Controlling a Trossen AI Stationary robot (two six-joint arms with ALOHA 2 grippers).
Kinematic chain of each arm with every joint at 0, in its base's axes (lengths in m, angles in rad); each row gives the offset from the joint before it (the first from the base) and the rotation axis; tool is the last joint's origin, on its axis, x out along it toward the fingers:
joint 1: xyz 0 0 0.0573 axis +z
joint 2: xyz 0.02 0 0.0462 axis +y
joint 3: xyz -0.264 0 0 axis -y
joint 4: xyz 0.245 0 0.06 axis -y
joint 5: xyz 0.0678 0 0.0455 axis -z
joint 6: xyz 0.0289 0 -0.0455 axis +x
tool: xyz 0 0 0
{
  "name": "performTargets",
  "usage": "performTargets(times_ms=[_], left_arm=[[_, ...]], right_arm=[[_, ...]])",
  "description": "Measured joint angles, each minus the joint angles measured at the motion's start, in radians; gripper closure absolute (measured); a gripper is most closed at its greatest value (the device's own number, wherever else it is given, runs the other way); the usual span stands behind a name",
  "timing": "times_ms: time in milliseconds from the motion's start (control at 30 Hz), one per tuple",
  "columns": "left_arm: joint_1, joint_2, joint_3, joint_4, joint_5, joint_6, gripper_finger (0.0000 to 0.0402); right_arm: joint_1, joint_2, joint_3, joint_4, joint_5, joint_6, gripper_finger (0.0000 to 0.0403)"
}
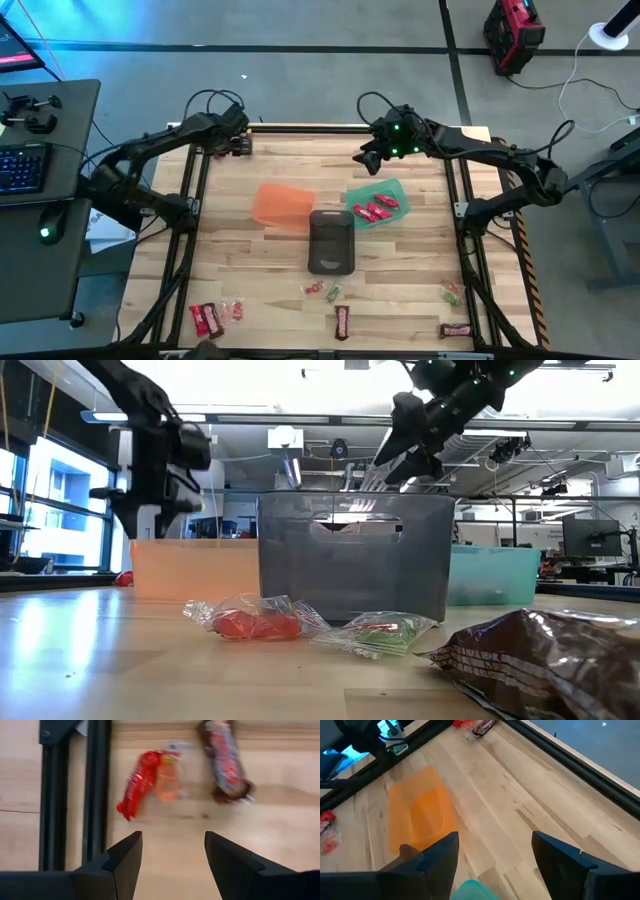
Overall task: Sort candy by brand, put in halloween buckets
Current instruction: Put the red chocolate bar into the green bin
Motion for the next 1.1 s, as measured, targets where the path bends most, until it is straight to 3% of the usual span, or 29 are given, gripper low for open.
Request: performTargets(times_ms=[367,567,1100], left_arm=[[-0.003,0.195,0.004,0.084,-0.295,-0.147,0.0195],[-0.015,0.256,0.004,0.077,-0.371,-0.172,0.0195],[0.033,0.272,-0.023,0.232,-0.209,-0.363,0.0195]], right_arm=[[-0.046,0.0,0.0,0.021,-0.029,0.022,0.0158],[-0.046,0.0,0.0,0.027,-0.028,0.02,0.0158],[-0.046,0.0,0.0,0.024,-0.028,0.019,0.0158]])
